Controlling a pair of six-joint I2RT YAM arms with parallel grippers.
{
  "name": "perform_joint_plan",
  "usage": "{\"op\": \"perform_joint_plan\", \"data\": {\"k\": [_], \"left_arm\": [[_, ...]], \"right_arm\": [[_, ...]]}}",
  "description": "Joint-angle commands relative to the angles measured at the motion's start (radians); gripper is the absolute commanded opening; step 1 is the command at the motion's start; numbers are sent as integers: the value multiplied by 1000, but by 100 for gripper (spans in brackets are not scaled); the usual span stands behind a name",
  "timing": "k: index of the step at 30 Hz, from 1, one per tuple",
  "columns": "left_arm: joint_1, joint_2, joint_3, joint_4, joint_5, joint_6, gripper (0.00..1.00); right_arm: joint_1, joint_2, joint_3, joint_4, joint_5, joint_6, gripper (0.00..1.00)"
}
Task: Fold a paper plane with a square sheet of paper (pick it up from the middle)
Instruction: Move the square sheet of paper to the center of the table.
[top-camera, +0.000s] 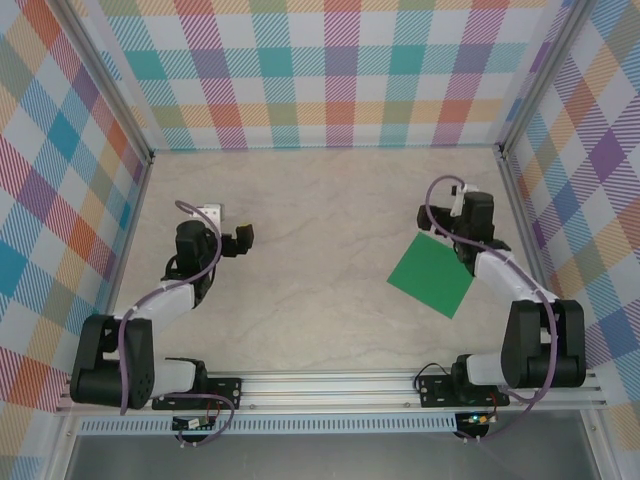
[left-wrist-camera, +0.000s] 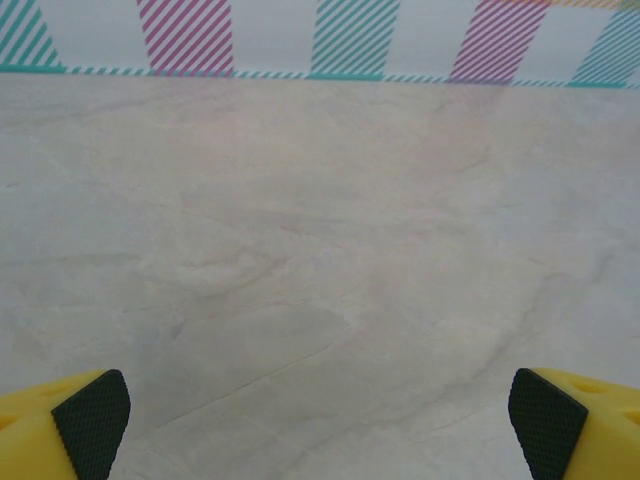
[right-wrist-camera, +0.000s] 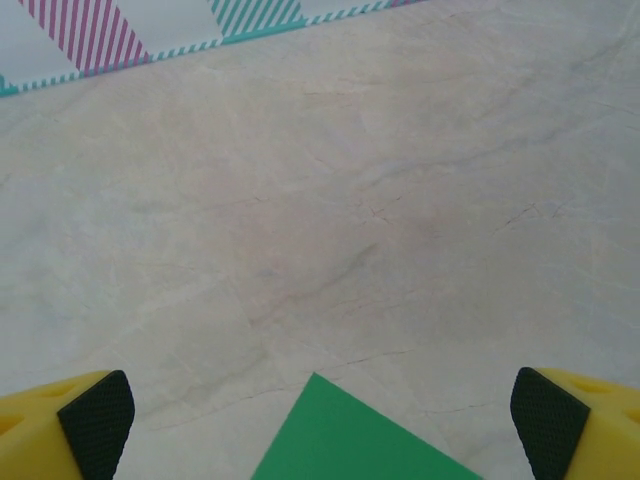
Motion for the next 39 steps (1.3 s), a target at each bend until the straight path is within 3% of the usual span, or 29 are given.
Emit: {"op": "perform_joint_plan", "data": {"k": [1,4,7,10,17,26,32,39], "left_arm": [[17,-81,116,-242,55,-119,100],[19,-117,206,-421,51,-262,100],[22,-153,246,-524,100,-339,100],[22,-203,280,-678,-65,-518,100],[25,-405,155,-641,-73,-552,100],[25,-492,91,-653,9,-491,100],[25,-440,158,-813,70,-489,100],[25,-390,180,-861,152,-481,100]], "right_arm": [[-10,5,139,-470,-56,222,100],[-13,26,160,-523,-258,232,100],[-13,44,181,-584,-279,288,100],[-14,26,154,-588,-275,331,100],[-14,-40,51,-518,-264,382,100],[-5,82,73,-539,-277,431,100],[-3,188,116,-528,-274,417,98],[22,304,181,-525,-278,383,97]]}}
